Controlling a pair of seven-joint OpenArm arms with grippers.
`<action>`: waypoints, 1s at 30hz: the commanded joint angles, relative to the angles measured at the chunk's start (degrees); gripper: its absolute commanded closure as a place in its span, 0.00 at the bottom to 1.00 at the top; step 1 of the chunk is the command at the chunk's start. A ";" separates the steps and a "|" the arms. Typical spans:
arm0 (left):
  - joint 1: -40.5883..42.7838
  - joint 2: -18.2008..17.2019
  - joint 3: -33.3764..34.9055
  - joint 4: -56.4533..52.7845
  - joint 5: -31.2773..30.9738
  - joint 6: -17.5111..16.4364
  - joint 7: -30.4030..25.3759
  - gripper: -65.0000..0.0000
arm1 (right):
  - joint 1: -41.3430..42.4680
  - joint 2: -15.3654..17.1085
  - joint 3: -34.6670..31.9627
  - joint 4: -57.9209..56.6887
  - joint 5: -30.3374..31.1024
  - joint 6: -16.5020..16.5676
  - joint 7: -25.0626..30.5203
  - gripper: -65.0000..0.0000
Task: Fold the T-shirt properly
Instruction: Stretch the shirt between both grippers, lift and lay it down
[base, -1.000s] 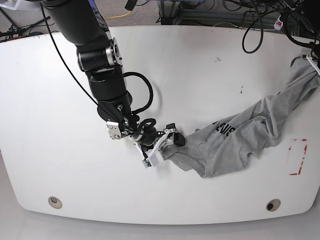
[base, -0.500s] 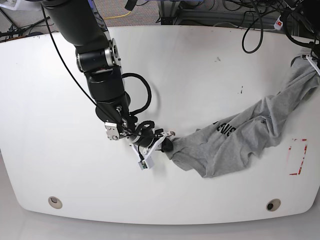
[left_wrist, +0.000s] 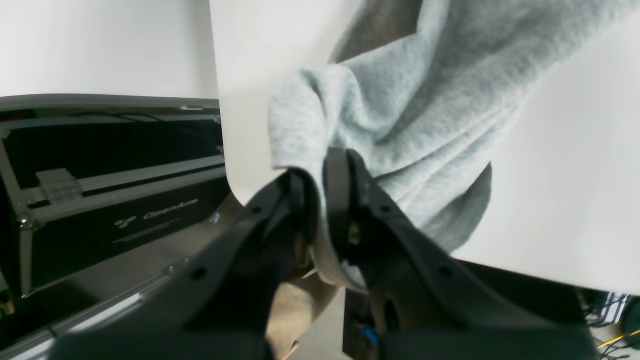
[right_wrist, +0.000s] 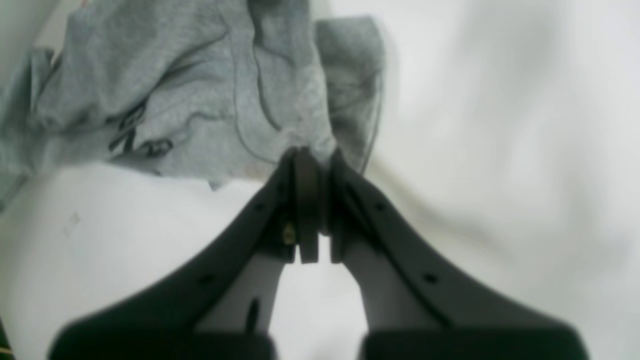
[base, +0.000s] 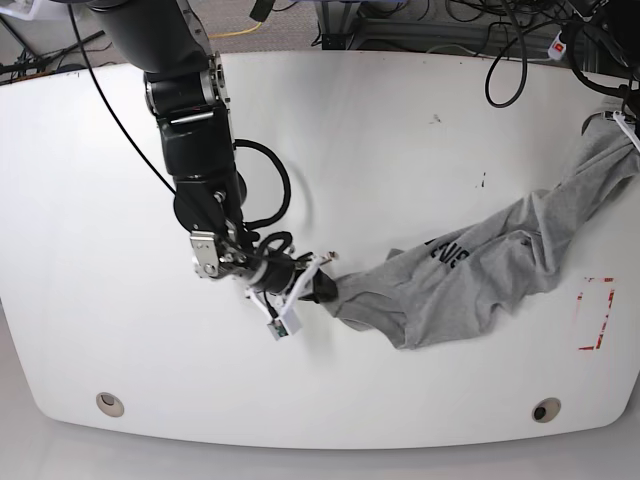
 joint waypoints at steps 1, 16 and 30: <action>-1.65 -1.12 -0.23 0.90 0.08 0.16 -0.42 1.00 | -1.47 1.87 4.67 10.65 0.53 -0.77 -2.94 1.00; -8.16 -1.91 7.68 1.16 0.08 0.16 -0.34 1.00 | -23.89 9.96 25.07 43.26 0.53 -0.86 -17.97 1.00; -23.10 -0.50 14.36 0.99 0.08 0.16 -0.34 1.00 | -26.44 12.42 36.32 55.22 0.44 4.33 -24.83 1.00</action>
